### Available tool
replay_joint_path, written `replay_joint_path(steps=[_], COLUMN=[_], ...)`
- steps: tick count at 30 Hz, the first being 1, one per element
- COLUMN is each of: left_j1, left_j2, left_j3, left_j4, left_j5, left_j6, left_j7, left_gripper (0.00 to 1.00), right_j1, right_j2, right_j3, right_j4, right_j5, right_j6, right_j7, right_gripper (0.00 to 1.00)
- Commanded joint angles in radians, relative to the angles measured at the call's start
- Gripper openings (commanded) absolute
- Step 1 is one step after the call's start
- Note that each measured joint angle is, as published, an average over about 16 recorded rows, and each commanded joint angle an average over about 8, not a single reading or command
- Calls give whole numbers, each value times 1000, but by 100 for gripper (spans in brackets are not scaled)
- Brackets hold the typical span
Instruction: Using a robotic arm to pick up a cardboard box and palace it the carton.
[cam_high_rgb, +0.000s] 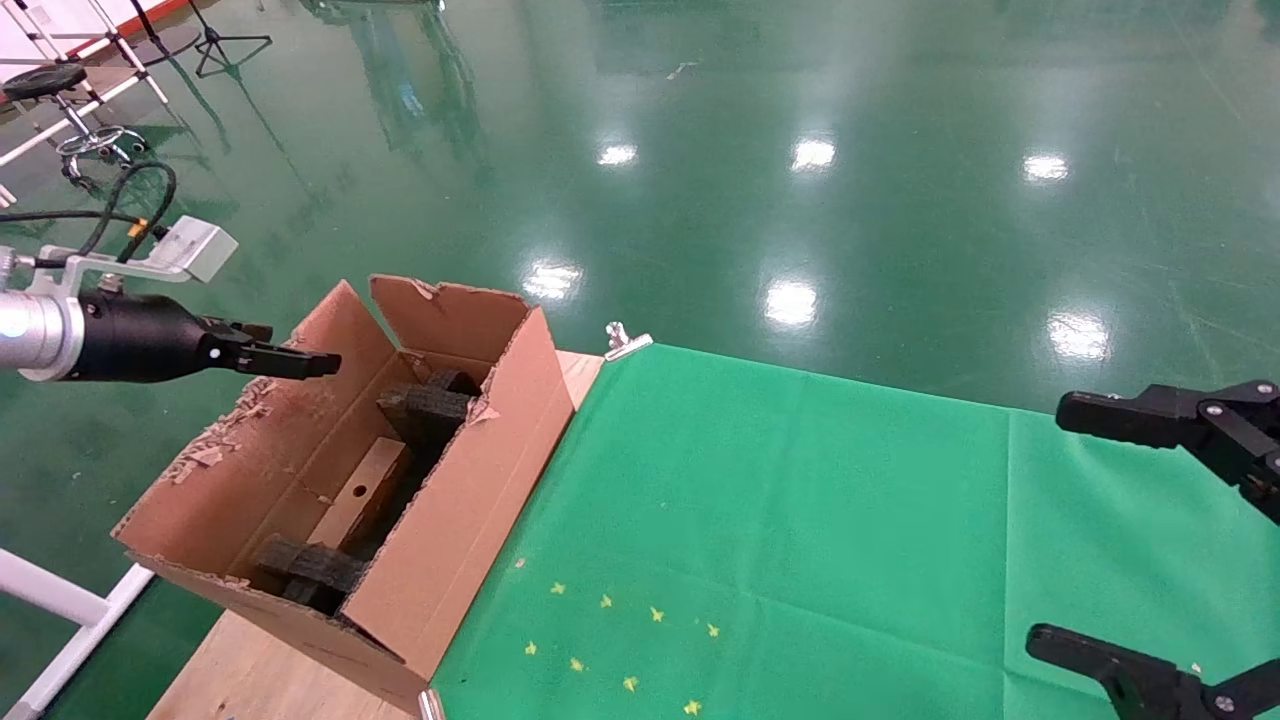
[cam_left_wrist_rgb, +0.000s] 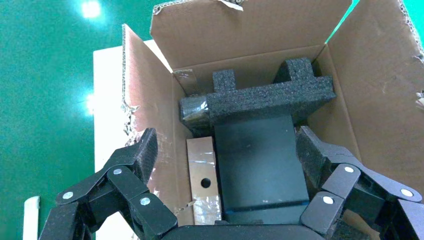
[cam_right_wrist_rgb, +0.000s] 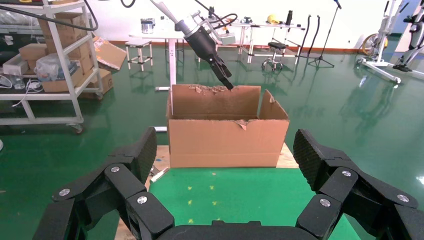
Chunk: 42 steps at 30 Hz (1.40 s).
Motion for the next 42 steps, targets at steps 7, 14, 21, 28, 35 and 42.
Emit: replay_joint_path(steps=[7, 14, 21, 28, 35, 42], left_j1=[74, 169, 261, 353, 444, 534], left_j2=[1, 0, -1, -1, -2, -3], left_j3=[-24, -56, -87, -117, -148, -178], left_j4=[-101, -239, -375, -508, -641, -773], left_j5=[-105, -245, -382, -516, -651, -784], left_j6=[25, 61, 97, 132, 167, 201], left_j7=[17, 39, 61, 82, 103, 124], left_gripper=[100, 100, 100, 100, 100, 100], right_j1=[0, 0, 0, 0, 0, 0], right_j2=[0, 0, 0, 0, 0, 0], right_j3=[0, 0, 0, -1, -1, -1], right_j4=[0, 0, 0, 0, 0, 0], right_j5=[0, 0, 0, 0, 0, 1], right_j6=[0, 0, 0, 0, 0, 0], right_j7=[0, 0, 0, 0, 0, 0], right_gripper=[100, 100, 100, 100, 100, 100])
